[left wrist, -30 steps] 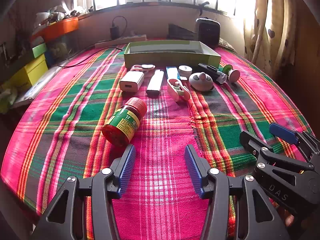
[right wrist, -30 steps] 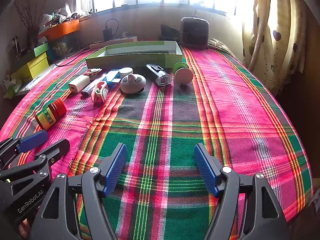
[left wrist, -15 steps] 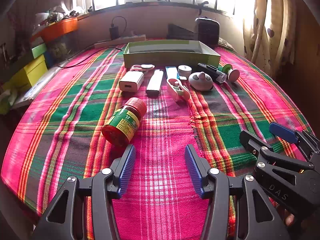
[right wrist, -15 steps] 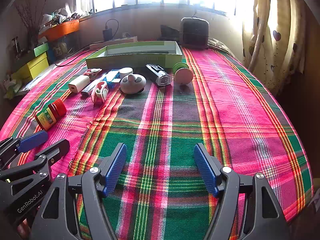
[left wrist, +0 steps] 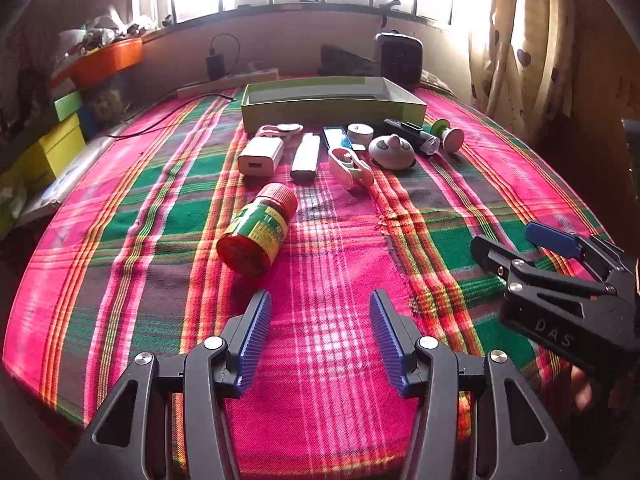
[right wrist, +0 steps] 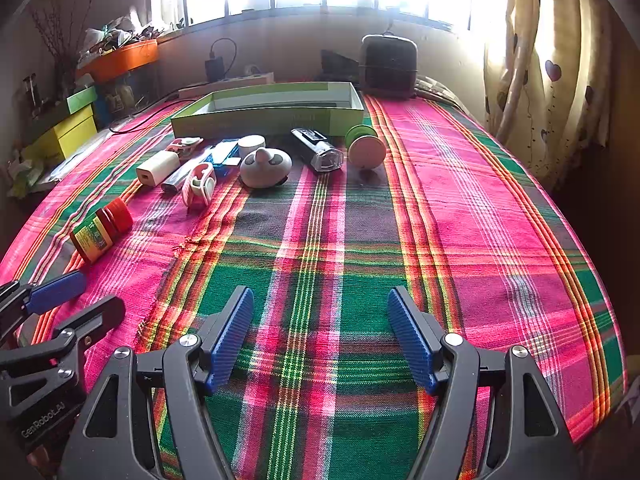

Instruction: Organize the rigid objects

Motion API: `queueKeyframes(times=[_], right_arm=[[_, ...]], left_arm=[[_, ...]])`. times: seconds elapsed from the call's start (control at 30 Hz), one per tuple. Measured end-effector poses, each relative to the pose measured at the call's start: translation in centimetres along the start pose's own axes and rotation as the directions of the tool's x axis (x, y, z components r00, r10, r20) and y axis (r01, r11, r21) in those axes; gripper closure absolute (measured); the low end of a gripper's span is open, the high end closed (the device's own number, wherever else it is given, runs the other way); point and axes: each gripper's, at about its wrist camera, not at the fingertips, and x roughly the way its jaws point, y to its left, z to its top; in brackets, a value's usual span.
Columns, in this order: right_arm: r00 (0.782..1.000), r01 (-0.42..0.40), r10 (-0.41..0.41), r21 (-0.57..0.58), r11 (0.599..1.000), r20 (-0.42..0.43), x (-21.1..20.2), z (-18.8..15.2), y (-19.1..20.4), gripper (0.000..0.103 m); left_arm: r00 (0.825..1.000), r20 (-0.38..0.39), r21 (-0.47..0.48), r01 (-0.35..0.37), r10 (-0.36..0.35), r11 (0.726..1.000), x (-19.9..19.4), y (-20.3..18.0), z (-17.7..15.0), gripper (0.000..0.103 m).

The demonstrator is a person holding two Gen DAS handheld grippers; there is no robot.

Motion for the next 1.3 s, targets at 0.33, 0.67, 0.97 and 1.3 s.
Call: queueKeyframes(times=[0.33,0.67,0.97,1.3], right_arm=[[1.000,0.000,0.000,-0.001,1.000,0.000,0.0,0.0,0.0,0.033],[1.000,0.002,-0.002,-0.002,1.000,-0.002,0.2,0.2,0.0,0.033],[1.000,-0.003,0.003,-0.005,1.000,-0.007,0.5,0.6,-0.1,0.033],[1.000,-0.007,0.007,-0.008,1.000,-0.011,1.0,1.0,0.0,0.033]], left_arm=[[1.000,-0.004,0.002,0.023,-0.023,1.000,-0.4,2.5,-0.1,0.053],[0.996,-0.019,-0.055,0.084,-0.085,0.995,1.0,4.3,1.6,0.053],[0.997,-0.036,-0.032,0.073,-0.074,0.997,2.7,4.2,3.6,0.053],[0.998,-0.051,-0.033,0.045,-0.047,0.998,4.1,4.8,4.8,0.053]])
